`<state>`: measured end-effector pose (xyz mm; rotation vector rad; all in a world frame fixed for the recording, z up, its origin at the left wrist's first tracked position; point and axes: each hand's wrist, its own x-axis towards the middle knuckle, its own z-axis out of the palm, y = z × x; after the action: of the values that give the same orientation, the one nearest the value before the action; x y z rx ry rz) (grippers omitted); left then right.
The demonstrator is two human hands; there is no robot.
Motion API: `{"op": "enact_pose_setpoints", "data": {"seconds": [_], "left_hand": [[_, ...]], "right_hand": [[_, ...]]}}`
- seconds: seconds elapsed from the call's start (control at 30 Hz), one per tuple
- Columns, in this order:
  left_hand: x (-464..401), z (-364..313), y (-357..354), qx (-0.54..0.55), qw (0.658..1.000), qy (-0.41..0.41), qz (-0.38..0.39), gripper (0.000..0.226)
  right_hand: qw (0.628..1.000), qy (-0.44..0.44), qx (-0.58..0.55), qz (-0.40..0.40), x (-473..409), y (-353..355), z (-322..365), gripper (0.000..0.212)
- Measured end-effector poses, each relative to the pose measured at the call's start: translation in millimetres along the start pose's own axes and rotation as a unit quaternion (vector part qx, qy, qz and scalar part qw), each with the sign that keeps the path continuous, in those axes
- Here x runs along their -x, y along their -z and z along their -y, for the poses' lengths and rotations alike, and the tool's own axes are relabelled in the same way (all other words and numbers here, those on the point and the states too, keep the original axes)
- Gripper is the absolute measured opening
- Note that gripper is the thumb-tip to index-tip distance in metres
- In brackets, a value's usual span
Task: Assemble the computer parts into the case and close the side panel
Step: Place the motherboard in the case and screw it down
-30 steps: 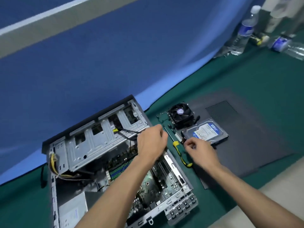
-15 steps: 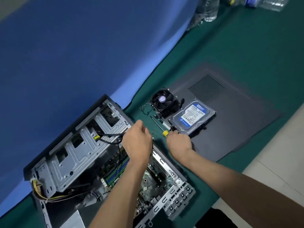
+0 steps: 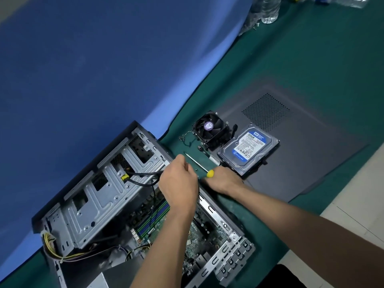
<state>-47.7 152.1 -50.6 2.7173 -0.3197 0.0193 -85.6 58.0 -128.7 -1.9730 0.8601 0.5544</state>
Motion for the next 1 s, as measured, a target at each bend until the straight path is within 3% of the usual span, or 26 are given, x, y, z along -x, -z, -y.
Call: {"op": "enact_pose_setpoints", "data": {"seconds": [0.47,0.6,0.77,0.87,1.0], "left_hand": [[-1,0,0,-0.015,1.000,0.013,0.019,0.046],[-1,0,1,-0.011,1.000,0.007,0.017,0.047],[-1,1,-2,0.003,1.000,-0.012,0.002,0.045],[-1,1,-1,0.008,1.000,-0.023,-0.018,0.047],[-1,4,-2,0.024,0.999,-0.030,-0.025,0.047]], "right_hand": [[0.990,0.066,0.107,-0.064,-32,-18,12,0.012],[0.978,0.093,0.174,-0.065,-32,-21,9,0.016],[0.978,0.104,0.171,-0.049,-28,-18,9,0.009],[0.991,0.080,0.092,-0.055,-25,-19,4,0.016],[0.979,0.031,-0.192,-0.066,-13,-12,0,0.025]]}}
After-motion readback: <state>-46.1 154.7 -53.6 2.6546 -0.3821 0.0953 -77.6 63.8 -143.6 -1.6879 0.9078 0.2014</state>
